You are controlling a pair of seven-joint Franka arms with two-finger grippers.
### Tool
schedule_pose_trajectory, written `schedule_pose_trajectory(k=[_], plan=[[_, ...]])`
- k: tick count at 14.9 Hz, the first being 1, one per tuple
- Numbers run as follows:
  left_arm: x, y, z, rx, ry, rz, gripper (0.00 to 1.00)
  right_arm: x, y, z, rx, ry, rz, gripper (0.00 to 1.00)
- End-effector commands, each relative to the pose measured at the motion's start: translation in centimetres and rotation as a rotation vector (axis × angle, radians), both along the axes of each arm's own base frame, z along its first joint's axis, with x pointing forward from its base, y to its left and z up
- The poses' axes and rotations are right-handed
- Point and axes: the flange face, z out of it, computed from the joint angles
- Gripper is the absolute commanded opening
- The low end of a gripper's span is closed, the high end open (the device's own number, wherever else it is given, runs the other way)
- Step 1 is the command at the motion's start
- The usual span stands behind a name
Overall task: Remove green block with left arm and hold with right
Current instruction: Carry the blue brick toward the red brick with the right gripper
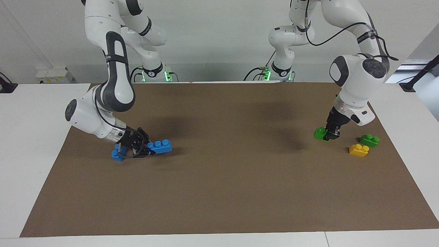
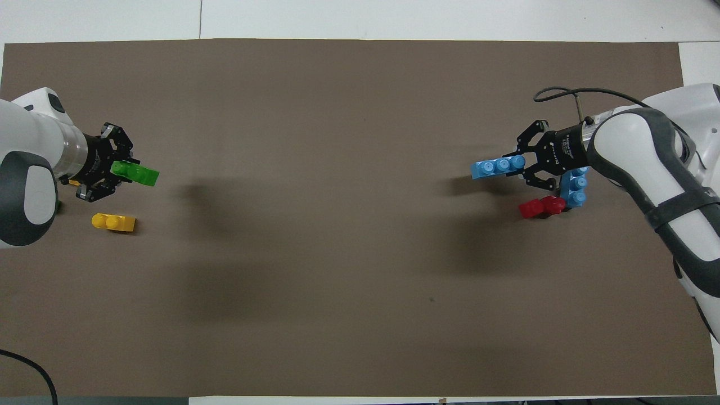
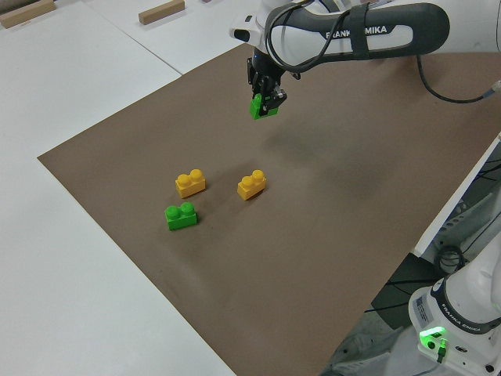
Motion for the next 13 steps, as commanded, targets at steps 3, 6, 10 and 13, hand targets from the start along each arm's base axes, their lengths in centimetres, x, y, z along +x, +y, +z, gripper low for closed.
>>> schedule_pose_trajectory(k=[3, 6, 10, 13], plan=[[0.4, 1.8, -2.6, -0.012, -0.032, -0.053, 0.00, 1.1, -3.1, -1.5, -0.012, -0.005, 0.028, 0.00], [0.9, 3.7, -3.9, -0.007, -0.038, -0.080, 0.00, 1.1, -4.6, -2.4, -0.016, -0.007, 0.022, 0.00], [1.9, 4.6, -6.0, -0.005, -0.064, -0.088, 0.00, 0.5, -5.5, -3.7, -0.028, -0.003, -0.004, 0.00], [2.4, 6.2, -8.0, 0.000, -0.068, -0.113, 0.00, -0.2, -6.4, -4.7, -0.040, -0.007, -0.013, 0.00]])
